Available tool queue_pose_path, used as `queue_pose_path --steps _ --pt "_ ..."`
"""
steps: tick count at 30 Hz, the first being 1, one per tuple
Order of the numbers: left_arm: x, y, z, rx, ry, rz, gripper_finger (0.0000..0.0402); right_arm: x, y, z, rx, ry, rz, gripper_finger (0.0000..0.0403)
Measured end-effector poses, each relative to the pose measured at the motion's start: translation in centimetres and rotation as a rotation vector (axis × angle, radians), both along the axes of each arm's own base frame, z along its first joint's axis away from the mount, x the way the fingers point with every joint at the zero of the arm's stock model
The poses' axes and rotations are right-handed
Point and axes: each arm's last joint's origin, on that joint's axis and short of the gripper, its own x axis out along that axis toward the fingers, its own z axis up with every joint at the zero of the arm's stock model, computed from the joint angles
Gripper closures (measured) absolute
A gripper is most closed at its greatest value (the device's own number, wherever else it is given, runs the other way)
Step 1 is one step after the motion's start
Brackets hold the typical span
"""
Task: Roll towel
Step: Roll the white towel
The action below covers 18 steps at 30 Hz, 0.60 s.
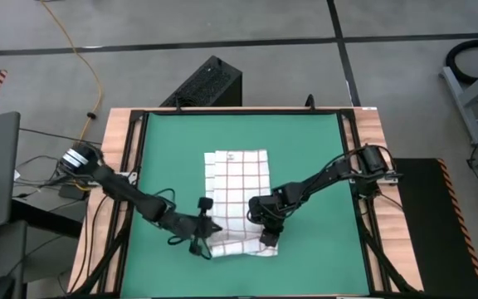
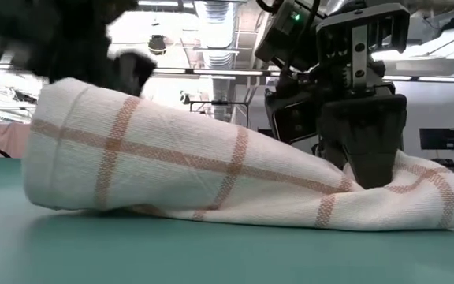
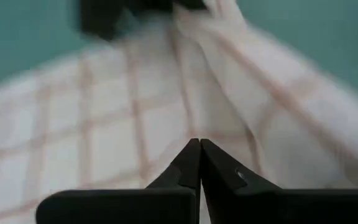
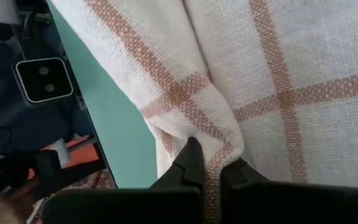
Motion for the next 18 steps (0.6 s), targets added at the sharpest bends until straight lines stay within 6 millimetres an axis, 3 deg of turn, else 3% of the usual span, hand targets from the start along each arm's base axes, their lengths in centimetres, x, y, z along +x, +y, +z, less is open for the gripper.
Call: queue_pose_path --steps 3,7,11,14,18 --pt "-0.8 -0.8 2.8 -0.061 -0.123 -0.017 0.0401 0.1 0.1 0.1 -0.005 -0.023 -0.004 0.0385" --pt "-2.4 -4.1 4.4 -0.044 -0.259 -0.213 0.0402 0.2 0.0 0.0 -0.010 -0.022 -0.007 0.0385" --pt "-2.7 -6.1 2.7 0.063 -0.159 -0.243 0.0401 0.2 0.0 0.0 -0.015 -0.024 -0.010 0.0384" --pt "-1.8 -6.9 0.8 0.146 -0.018 -0.240 0.0401 0.2 0.0 0.0 -0.016 -0.024 -0.011 0.0384" --pt "0.0 -8.7 0.4 0.277 0.015 -0.230 0.0401 0.2 0.0 0.0 -0.019 -0.024 -0.013 0.0383"
